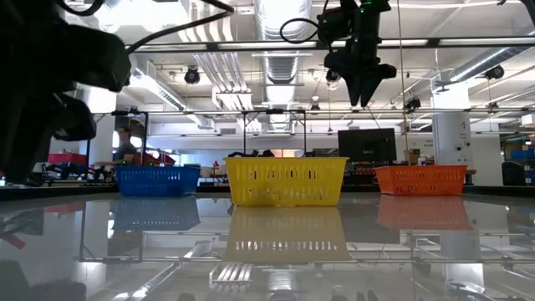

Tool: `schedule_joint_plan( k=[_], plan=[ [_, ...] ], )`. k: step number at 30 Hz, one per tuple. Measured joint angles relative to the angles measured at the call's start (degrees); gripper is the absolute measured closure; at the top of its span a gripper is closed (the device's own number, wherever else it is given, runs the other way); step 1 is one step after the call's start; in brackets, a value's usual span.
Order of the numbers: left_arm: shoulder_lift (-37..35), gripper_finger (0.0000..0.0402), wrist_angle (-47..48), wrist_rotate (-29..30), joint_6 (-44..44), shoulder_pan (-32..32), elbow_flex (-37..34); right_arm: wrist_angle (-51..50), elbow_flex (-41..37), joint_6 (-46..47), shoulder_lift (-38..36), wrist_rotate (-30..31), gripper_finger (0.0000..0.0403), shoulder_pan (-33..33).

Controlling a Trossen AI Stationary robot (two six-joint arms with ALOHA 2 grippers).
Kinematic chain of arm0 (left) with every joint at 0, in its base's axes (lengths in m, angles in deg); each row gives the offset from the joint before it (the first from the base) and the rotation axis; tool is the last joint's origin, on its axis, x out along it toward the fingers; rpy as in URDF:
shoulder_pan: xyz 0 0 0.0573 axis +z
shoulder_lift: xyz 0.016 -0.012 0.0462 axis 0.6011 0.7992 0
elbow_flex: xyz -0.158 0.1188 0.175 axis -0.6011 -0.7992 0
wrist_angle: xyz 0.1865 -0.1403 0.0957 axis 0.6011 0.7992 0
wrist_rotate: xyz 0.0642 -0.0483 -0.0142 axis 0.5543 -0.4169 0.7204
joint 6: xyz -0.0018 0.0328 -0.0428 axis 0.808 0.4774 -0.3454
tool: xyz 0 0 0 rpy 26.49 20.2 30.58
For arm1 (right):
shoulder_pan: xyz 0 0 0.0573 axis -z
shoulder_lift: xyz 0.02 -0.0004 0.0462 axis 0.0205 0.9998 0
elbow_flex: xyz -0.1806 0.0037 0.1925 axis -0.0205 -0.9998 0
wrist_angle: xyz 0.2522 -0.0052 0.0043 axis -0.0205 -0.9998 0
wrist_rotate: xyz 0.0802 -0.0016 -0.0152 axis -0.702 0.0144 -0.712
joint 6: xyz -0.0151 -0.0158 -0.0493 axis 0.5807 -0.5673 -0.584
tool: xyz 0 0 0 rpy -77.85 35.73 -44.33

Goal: Sort Halloween decoration
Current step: Put the black spider toy into the blue bin

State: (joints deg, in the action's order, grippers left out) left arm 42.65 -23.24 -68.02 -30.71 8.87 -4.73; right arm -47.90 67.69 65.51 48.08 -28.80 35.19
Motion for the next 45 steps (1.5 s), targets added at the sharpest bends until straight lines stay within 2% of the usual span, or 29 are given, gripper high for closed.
schedule_joint_plan(
  k=[15,21,26,31,40,45],
  plan=[
    [10.1,0.0306,-4.2,-1.7,-5.5,-5.1,2.4,-0.6,0.0,0.1,0.0,-0.5,0.0264,0.0],
    [13.3,0.0306,-4.3,0.1,-7.5,-5.0,2.6,-0.6,0.0,0.1,0.0,-0.7,0.0261,-0.4],
    [14.0,0.033,-4.2,0.9,-7.7,-5.0,2.6,-0.6,0.0,0.1,0.0,-0.9,0.0259,-0.6],
    [14.0,0.0391,-4.0,1.1,-6.1,-5.0,2.6,-0.6,0.0,0.1,0.0,-0.9,0.0259,-0.6],
    [13.2,0.0401,-2.2,1.9,-2.9,-5.0,4.6,-0.6,0.0,0.0,0.0,-0.9,0.0259,-0.6],
    [10.7,0.0401,2.9,5.2,-2.3,-5.0,7.3,-0.5,0.0,-0.6,0.0,-0.9,0.0259,-0.6]
  ],
)
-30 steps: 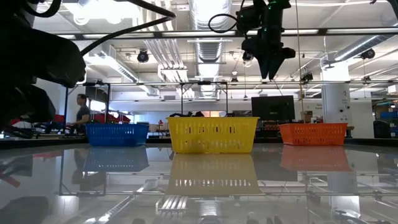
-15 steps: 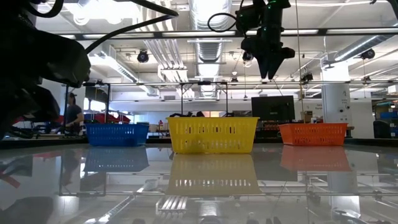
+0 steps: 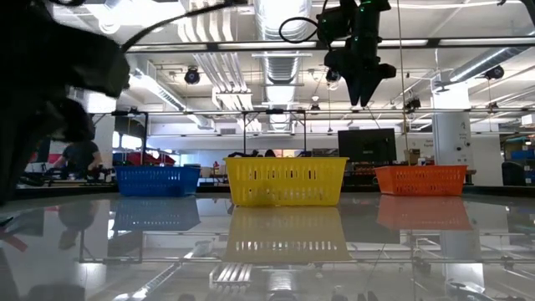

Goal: Sort Halloween decoration
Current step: Put the black spider toy into the blue bin

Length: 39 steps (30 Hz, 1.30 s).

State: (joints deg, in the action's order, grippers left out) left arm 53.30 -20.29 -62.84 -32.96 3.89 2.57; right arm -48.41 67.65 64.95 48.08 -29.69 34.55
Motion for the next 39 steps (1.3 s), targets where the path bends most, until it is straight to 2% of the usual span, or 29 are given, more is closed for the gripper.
schedule_joint_plan(
  k=[7,14,18,24,31,39],
  plan=[
    [-5.7,0.0401,7.4,3.7,0.8,1.8,2.3,0.0,0.0,0.1,0.0,0.0,0.0259,0.0],
    [-9.5,0.0401,7.5,0.7,1.0,2.0,0.9,0.0,0.0,0.0,0.0,0.2,0.0259,0.0],
    [-8.8,0.0395,7.1,0.7,5.8,1.8,0.9,0.2,0.0,0.0,0.0,0.5,0.0259,0.0],
    [-6.2,0.0345,4.7,-1.3,12.8,1.8,0.9,0.2,0.0,0.0,0.0,0.5,0.0259,0.0],
    [-2.2,0.0273,2.4,-1.3,11.2,1.8,0.9,0.2,0.0,0.0,0.0,0.5,0.0259,0.0],
    [1.1,0.0228,1.6,-1.9,10.0,1.8,0.9,0.2,0.0,0.8,0.0,0.4,0.0259,0.0]
  ],
)
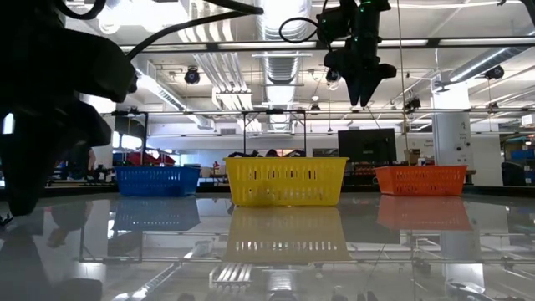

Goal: Sort Halloween decoration
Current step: Put the black spider toy into the blue bin

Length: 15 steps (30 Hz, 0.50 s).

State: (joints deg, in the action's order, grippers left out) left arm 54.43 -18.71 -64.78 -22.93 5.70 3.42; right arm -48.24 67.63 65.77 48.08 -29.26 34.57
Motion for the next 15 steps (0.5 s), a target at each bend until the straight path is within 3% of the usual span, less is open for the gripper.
schedule_joint_plan(
  k=[9,15],
  plan=[
    [4.8,0.0225,-0.6,0.2,0.3,0.0,0.4,0.0,0.0,0.3,0.0,-0.1,0.0259,0.0],
    [6.7,0.0282,0.7,0.5,-0.8,0.0,0.7,0.0,0.0,0.3,0.0,-0.1,0.0259,0.0]
  ],
)
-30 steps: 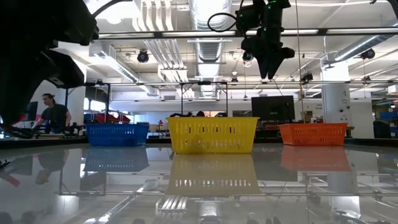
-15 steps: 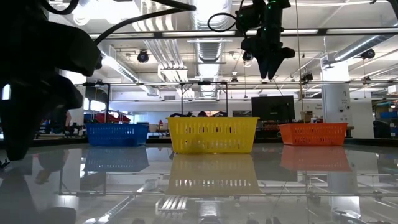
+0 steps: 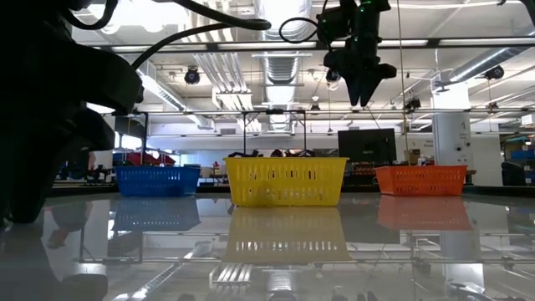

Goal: Sort Halloween decoration
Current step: Put the black spider toy into the blue bin

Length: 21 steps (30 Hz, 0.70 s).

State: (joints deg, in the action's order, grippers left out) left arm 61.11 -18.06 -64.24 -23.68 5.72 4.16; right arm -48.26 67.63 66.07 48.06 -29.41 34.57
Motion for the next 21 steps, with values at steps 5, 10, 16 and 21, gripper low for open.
schedule_joint_plan(
  k=[5,10,16,21],
  plan=[
    [-0.8,0.0381,1.2,0.1,0.4,0.1,0.0,0.0,0.0,-0.3,0.0,0.0,0.0259,0.0],
    [-2.1,0.0394,2.2,-0.2,1.0,0.1,0.2,0.0,0.0,-0.3,0.0,0.1,0.0259,0.0],
    [-4.9,0.0401,4.2,-2.4,0.6,0.0,0.0,0.1,0.0,-0.4,0.0,0.1,0.0259,0.0],
    [-9.6,0.0401,10.3,-0.1,-0.2,0.9,0.0,0.1,0.0,-0.4,0.0,0.1,0.0259,0.0]
  ],
)
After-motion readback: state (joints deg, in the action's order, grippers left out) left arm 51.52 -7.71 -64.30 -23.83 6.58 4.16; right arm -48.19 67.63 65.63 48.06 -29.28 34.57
